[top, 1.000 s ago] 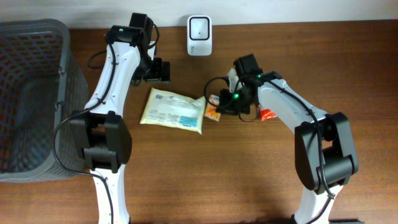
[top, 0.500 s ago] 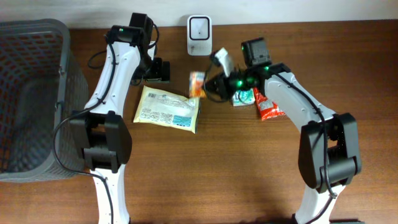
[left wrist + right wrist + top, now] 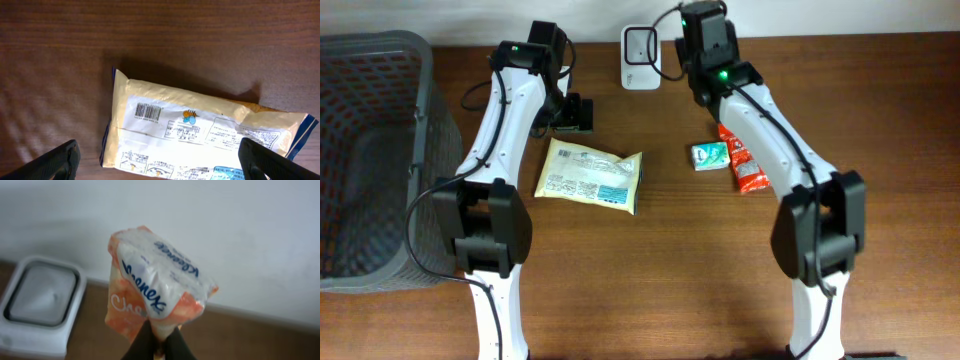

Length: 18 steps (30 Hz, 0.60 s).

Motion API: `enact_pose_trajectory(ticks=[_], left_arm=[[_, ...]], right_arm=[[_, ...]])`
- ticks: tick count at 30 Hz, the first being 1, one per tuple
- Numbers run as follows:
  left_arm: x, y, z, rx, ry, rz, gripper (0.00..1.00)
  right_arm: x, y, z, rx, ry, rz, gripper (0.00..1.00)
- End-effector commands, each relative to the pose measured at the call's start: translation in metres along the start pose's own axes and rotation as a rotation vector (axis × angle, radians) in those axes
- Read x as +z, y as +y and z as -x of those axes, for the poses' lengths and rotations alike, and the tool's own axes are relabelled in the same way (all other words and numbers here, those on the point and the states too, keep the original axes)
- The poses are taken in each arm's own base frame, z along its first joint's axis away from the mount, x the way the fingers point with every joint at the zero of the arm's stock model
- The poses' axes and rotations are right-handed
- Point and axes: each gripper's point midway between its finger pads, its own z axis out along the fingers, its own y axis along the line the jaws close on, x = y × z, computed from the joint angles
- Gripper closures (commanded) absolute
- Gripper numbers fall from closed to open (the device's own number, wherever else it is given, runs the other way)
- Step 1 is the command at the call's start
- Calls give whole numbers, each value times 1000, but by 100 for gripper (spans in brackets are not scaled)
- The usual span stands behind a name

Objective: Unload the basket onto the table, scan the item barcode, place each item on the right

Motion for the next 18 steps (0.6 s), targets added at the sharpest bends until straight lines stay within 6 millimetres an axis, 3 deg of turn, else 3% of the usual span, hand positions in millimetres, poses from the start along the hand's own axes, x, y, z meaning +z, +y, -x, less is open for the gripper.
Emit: enact_pose_trajectory(ticks=[1,4,7,11,14,16,18], left_arm=[[4,3,-2,-13,9,9,1],[4,3,-2,-13,9,9,1],[4,3,-2,-13,9,9,1],[4,3,-2,-13,9,9,1],[4,3,-2,-13,9,9,1],[4,3,-2,-13,9,9,1],[4,3,-2,-12,9,9,1]], right_arm=[[17,34,30,-317,-159,28,96],[44,70,11,-586,-213,51,96],[52,92,6,-615,-268,94,96],[45,119,8,-628,-322,200,96],[47,120,-1,-606,-281,205,96],[49,112,-1,-484,-252,183,96],[45,98,11,-439,-258,124,96]])
